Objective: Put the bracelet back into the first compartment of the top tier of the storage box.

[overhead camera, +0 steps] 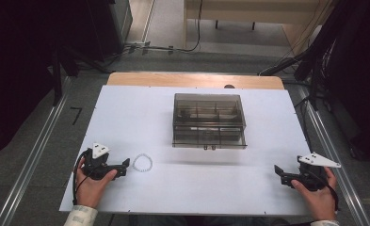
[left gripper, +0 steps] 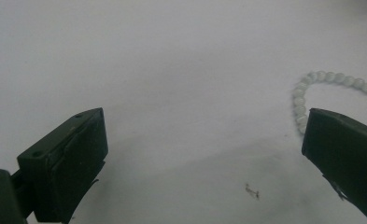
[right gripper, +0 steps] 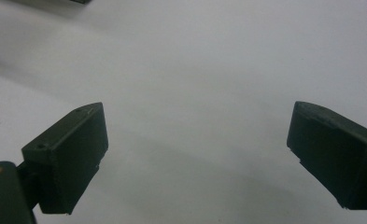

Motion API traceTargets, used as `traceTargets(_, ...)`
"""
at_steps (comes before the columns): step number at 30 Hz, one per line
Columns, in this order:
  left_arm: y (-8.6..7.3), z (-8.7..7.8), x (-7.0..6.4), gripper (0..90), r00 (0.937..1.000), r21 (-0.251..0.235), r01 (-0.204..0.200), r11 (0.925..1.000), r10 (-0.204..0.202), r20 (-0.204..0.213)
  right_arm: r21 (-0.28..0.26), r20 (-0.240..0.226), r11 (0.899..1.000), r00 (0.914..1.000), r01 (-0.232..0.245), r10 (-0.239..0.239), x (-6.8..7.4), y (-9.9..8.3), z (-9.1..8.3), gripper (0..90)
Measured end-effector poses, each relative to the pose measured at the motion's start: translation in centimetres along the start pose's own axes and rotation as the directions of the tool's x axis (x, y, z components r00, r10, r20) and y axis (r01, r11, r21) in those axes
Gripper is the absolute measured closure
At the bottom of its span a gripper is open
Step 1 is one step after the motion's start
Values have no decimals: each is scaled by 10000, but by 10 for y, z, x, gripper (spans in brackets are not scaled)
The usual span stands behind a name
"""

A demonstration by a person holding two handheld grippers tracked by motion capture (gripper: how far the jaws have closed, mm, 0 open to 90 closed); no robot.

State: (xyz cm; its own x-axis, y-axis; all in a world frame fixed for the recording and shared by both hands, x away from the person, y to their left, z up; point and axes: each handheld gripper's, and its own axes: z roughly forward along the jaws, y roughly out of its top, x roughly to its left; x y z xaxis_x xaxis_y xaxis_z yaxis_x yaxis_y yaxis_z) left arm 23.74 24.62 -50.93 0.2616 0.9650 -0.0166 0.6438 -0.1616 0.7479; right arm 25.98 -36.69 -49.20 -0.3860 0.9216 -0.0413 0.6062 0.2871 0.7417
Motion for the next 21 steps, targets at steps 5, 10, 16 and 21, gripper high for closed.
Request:
traceTargets(5,1,-1,-3,4,10000,-145,8,9999,-8,-13,-39,47,10000,10000,-23,23,0,0,-1,37)
traceTargets(10,2,-2,-3,5,10000,-143,-8,9999,9,48,-32,78,10000,10000,-8,9,0,-1,0,37)
traceTargets(16,3,-4,-7,15,9999,-231,-12,9997,14,121,-110,49,9999,10000,-27,27,0,-1,-1,38)
traceTargets(21,3,-3,-8,15,9998,-137,-56,9999,58,184,-214,17,9997,10000,92,-92,1,-1,-2,38)
